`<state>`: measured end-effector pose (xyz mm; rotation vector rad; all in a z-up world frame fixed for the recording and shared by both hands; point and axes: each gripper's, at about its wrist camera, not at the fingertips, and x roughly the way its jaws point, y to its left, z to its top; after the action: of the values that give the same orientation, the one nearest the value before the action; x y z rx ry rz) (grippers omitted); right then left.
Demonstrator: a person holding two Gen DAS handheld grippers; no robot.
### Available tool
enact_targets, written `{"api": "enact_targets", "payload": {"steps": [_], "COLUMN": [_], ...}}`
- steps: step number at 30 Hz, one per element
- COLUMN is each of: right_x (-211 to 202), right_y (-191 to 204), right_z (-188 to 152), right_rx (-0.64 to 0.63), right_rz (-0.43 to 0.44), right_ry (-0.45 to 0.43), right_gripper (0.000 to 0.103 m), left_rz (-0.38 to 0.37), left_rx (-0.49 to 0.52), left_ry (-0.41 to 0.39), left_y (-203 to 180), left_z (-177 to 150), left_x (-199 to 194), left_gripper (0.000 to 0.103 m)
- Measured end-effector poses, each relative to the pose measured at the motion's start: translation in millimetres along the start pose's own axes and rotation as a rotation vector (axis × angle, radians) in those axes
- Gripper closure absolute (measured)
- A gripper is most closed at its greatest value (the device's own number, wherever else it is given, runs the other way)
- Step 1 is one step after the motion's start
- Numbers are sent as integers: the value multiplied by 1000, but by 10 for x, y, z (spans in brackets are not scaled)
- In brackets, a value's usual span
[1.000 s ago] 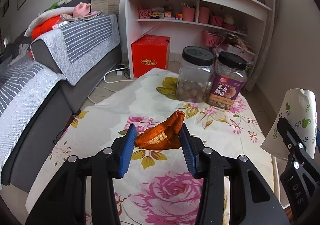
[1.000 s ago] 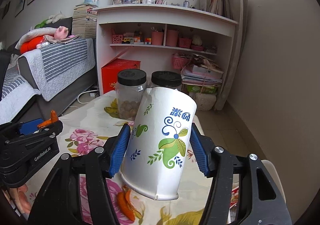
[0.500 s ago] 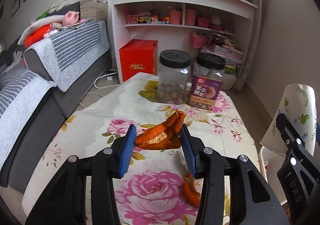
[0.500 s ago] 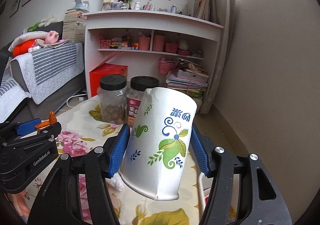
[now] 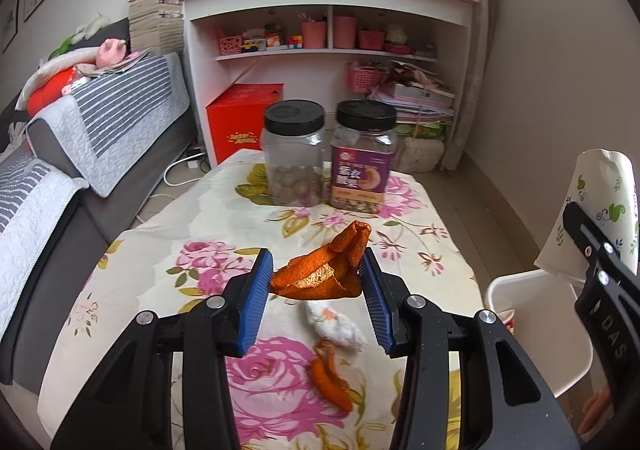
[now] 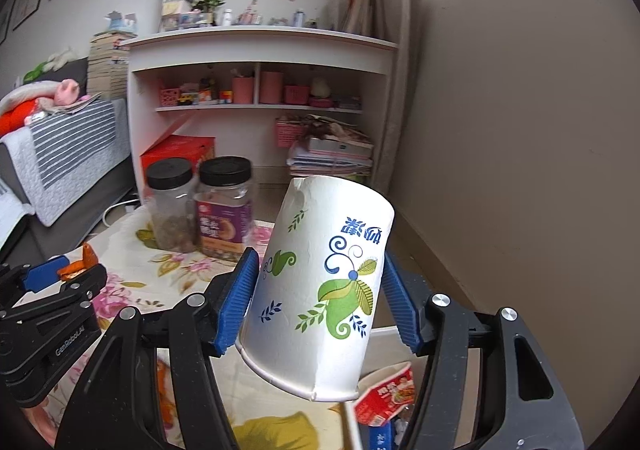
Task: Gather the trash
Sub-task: 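Drop the paper cup into the bin with right tool while left tool drops the peel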
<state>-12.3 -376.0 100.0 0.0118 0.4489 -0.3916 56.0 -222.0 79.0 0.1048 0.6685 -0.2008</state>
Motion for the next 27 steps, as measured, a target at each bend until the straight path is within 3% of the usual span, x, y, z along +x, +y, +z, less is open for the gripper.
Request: {"api": "enact_targets", "payload": {"steps": [16, 18, 20, 27], "right_x": [146, 174, 166, 53], "right_y": [-925, -1041, -1193, -1563], "right_z": [-114, -144, -187, -230], "right_rx": [101, 117, 137, 197], "right_rz": [-176, -201, -254, -329], "right_ry": [111, 140, 153, 145], "right_gripper": [41, 23, 16, 10], "left_rz": [-87, -101, -118, -192], "left_rx": [85, 103, 124, 145], "left_ry": [6, 3, 3, 36], "left_y": [-704, -823, -963, -1421], "left_z": [-28, -29, -43, -102], "left_x": [-119, -146, -169, -188], "left_gripper": [58, 57, 58, 57]}}
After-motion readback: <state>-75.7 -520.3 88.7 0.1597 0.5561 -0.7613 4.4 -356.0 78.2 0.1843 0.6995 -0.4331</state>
